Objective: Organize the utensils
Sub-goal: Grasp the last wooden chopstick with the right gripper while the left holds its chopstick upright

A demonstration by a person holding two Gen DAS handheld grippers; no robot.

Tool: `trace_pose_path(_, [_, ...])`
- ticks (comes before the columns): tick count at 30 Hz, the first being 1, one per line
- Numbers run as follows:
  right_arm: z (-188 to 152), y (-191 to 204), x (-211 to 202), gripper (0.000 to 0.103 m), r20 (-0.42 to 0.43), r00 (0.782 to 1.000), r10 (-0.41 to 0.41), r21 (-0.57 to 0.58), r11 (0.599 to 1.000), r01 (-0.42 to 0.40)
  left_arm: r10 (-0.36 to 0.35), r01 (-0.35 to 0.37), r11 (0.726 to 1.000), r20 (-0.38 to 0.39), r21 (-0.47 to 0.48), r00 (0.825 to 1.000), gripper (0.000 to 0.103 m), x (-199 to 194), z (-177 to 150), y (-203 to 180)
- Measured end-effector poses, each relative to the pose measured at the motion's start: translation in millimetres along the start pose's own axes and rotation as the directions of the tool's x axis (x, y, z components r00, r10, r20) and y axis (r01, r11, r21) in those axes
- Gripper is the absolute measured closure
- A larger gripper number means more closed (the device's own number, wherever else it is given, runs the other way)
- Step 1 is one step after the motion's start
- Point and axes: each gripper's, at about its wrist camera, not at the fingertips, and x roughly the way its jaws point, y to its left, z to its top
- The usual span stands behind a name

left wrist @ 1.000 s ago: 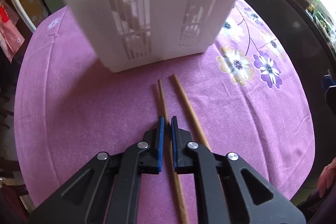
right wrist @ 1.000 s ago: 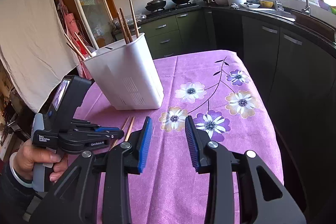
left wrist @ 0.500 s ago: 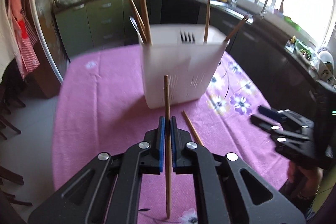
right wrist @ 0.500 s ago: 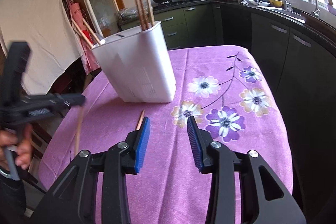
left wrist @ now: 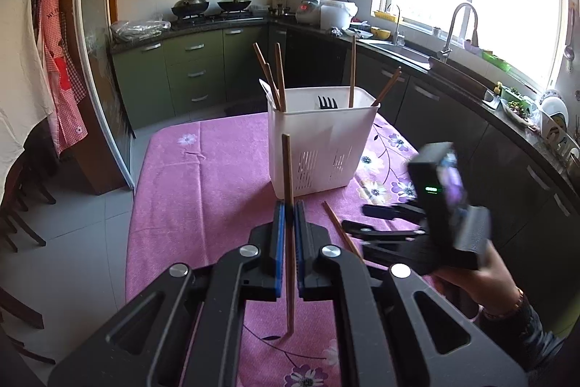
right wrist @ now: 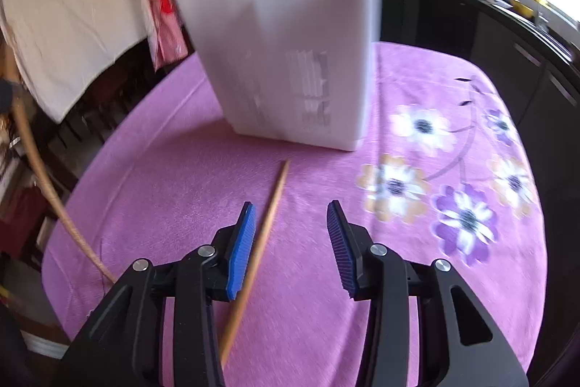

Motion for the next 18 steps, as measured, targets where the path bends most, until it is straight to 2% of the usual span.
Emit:
trace_pose_path(6, [12.7,15.0,34.3,0.062,-0.075,0.997,-0.036,-0.041,0.999,0.033,0.003,-0.004,1.0,0.022,0.003,1.0,0.098,-14.7,-9.1,3.5])
trace_pose_path(13, [18.0,23.5,48.5,0.068,-0.1,0.991,-0.092,-0.059,0.994,0.087,-0.005,0.005,1.0,0.036,0.016,0.999,0.098,-23.1,-14.5,4.9])
trace_pose_path(16, [20.6,28.7,51.9,0.077,-0.1,0.99,-0.095,-0.068,0.994,0.089,-0.01,0.009,1.0,0.037,0.018,0.999,0.098,-23.8,-14.8,5.5])
trace_pose_path(18, [21.1,33.2,53.4,0.089,-0.097,0.992,-0.084,-0.07,0.995,0.078,-0.008,0.007,1.0,0.038,0.017,0.999,0.098,-24.1,-15.5,6.0])
